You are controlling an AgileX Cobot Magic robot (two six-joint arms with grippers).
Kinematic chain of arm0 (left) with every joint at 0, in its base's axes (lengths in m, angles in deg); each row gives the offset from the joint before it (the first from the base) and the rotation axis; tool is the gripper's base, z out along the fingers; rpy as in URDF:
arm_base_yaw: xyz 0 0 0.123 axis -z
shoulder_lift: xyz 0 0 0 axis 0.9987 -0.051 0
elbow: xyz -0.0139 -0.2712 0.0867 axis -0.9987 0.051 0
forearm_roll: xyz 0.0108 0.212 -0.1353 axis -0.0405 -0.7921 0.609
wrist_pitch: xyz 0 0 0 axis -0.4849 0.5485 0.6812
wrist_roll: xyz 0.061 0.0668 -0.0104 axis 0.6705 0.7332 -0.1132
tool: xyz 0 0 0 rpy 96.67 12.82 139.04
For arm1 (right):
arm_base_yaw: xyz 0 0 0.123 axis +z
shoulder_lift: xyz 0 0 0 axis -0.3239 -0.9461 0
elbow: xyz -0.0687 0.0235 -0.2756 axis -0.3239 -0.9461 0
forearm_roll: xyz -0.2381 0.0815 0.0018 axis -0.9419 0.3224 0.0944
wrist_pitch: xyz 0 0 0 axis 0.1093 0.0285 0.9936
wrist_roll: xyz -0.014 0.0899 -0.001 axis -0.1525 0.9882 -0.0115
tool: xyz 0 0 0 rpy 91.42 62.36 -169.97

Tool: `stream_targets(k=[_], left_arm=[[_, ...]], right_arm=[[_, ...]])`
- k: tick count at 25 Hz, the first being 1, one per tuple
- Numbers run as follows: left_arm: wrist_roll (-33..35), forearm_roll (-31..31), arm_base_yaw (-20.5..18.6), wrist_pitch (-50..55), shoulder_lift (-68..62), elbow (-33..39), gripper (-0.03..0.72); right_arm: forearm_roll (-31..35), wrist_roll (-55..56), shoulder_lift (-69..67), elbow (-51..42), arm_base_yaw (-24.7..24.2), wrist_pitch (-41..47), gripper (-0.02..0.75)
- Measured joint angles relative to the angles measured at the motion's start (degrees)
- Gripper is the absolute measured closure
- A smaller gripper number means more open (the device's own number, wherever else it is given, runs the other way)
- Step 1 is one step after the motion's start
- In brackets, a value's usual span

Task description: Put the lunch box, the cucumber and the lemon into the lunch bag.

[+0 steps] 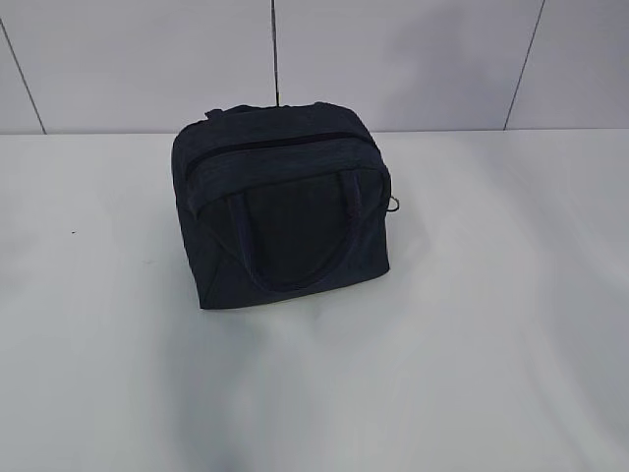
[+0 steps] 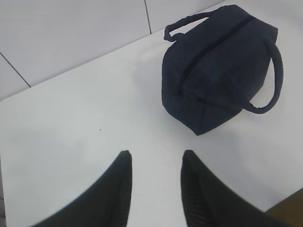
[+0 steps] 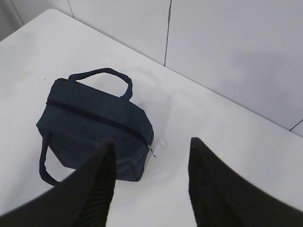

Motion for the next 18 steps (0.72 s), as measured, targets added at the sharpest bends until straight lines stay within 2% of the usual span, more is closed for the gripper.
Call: stream_targets(k=[5, 12, 15, 18], left_arm=[[-2.9, -0.1, 0.0, 7.2, 7.8, 0.0, 0.433], [-3.7, -0.4, 0.0, 17.4, 17.4, 0.2, 0.434], [-3.8, -0.6, 0.0, 18.7, 22.0, 2.9, 0.434], [-3.9, 1.8, 0.0, 18.1, 26.4, 8.8, 0.434]], right_arm=[[-0.1, 0.9, 5.9, -2.5, 0.0, 0.1, 0.361], [-0.7, 0.9, 17.2, -16.4, 0.0, 0.3, 0.360], [-1.3, 0.9, 22.3, -21.2, 0.0, 0.3, 0.361], [-2.2, 0.9, 27.1, -25.5, 0.0, 0.3, 0.360]])
